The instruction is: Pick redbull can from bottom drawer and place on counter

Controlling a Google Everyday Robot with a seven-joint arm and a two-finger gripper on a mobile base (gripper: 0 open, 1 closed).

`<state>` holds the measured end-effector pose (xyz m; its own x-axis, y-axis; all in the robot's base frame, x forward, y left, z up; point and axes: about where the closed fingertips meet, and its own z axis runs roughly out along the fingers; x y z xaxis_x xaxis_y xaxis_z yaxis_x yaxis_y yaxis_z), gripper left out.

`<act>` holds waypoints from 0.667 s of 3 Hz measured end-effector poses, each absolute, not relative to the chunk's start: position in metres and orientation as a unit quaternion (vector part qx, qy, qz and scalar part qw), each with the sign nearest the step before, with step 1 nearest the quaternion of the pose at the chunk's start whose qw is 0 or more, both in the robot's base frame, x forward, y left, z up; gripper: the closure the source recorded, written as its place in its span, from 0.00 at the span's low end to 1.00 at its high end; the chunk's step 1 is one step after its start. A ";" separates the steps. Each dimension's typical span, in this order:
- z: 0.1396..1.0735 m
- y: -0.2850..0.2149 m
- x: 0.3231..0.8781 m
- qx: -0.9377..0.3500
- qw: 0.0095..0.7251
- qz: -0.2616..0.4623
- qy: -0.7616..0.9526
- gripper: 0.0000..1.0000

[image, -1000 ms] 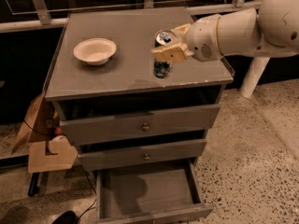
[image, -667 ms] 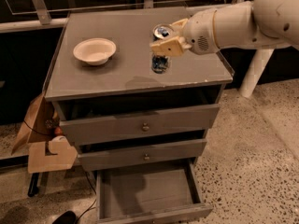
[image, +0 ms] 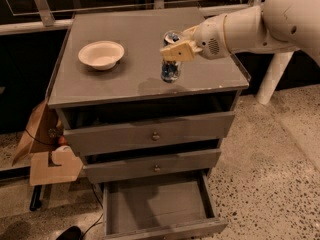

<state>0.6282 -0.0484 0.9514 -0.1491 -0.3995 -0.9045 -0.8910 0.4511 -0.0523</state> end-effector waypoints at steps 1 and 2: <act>0.941 -0.048 0.632 -0.445 0.462 0.274 0.717 1.00; 0.934 -0.049 0.637 -0.441 0.455 0.277 0.722 1.00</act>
Offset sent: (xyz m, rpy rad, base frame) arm 0.0157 -0.0077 -0.0231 0.0153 0.0699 -0.0246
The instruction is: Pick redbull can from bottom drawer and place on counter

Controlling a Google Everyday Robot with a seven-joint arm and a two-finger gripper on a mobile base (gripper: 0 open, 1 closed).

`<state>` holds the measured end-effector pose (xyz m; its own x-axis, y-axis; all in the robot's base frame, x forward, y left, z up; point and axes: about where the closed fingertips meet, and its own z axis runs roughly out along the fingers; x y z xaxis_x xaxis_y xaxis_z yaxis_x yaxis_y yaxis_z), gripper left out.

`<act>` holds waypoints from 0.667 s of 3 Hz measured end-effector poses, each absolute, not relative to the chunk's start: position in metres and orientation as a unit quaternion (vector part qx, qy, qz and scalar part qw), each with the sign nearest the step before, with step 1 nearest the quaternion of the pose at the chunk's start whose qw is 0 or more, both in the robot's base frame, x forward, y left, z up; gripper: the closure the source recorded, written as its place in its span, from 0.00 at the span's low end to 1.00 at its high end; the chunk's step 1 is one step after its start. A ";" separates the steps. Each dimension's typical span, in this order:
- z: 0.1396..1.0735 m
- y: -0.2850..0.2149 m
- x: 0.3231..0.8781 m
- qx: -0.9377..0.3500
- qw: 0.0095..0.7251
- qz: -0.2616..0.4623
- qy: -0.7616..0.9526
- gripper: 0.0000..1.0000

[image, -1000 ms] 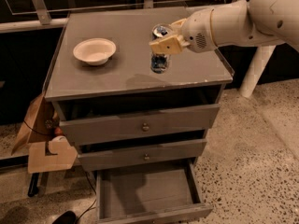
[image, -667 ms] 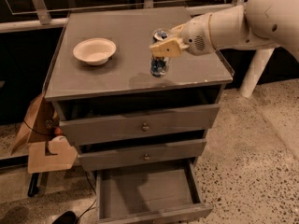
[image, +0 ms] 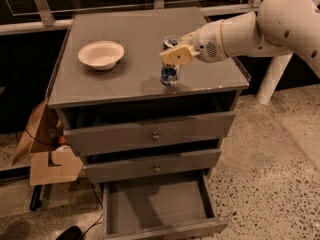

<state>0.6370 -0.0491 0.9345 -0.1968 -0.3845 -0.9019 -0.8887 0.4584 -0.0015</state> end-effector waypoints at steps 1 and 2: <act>0.908 -0.051 0.663 -0.433 0.449 0.272 0.732 1.00; 0.906 -0.051 0.663 -0.434 0.449 0.273 0.733 1.00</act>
Offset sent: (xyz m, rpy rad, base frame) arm 0.0238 -0.0095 -0.0059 -0.0208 0.0212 -0.0322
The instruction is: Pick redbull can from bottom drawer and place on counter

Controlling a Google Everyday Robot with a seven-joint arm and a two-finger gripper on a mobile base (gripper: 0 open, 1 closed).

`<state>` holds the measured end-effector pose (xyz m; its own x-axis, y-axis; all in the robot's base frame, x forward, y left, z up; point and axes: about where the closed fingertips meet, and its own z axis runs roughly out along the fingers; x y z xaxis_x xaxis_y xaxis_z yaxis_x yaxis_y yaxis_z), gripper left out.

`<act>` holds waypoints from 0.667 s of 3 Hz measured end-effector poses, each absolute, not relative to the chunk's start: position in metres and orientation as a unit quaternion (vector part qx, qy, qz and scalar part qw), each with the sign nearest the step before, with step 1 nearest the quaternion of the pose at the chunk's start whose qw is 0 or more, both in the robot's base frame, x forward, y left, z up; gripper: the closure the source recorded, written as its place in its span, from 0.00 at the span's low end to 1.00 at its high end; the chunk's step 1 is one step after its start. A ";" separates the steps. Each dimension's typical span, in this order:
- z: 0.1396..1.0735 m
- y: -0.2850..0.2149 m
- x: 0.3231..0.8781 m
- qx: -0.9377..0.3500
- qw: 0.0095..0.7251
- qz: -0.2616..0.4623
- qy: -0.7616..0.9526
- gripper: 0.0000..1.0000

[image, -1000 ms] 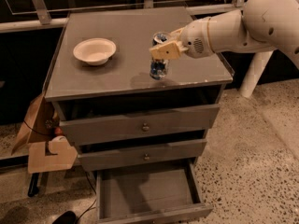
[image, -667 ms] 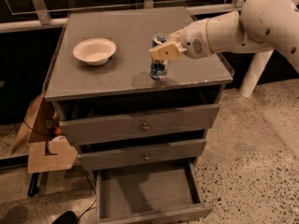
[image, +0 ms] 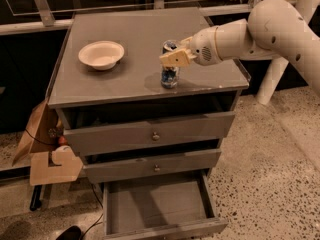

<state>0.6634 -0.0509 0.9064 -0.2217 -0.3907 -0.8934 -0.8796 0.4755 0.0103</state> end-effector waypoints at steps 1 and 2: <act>0.906 -0.051 0.663 -0.434 0.449 0.273 0.733 0.82; 0.906 -0.051 0.663 -0.434 0.449 0.273 0.733 0.58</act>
Offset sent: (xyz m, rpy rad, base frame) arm 0.0000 0.0000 0.0000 0.0000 0.0000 0.0000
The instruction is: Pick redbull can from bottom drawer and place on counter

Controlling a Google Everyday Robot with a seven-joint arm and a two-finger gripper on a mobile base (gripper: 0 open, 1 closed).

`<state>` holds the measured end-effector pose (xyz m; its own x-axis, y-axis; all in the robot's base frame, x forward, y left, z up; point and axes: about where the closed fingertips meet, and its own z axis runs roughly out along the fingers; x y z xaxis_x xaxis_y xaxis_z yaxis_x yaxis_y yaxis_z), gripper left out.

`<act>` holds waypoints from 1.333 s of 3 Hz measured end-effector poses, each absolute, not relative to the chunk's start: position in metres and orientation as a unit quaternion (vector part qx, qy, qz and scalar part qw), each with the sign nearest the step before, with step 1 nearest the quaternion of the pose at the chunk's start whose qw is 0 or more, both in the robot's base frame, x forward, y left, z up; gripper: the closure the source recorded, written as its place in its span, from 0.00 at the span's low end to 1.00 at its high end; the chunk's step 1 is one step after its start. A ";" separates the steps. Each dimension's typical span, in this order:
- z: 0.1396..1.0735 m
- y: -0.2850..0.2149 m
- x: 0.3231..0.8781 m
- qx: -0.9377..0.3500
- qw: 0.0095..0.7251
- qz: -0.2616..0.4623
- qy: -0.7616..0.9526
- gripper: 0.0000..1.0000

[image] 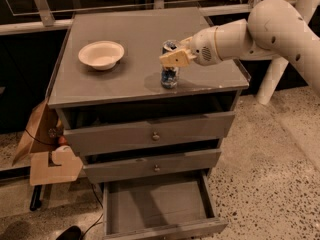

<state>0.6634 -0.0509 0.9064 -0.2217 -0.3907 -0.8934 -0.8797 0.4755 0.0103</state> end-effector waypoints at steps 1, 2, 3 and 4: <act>0.906 -0.051 0.663 -0.434 0.448 0.273 0.732 0.35; 0.906 -0.051 0.663 -0.434 0.448 0.273 0.732 0.11; 0.906 -0.051 0.663 -0.434 0.448 0.273 0.732 0.00; 0.906 -0.051 0.663 -0.434 0.448 0.273 0.732 0.00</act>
Offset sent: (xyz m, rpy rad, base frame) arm 0.0000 0.0000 0.0000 0.0000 0.0000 0.0001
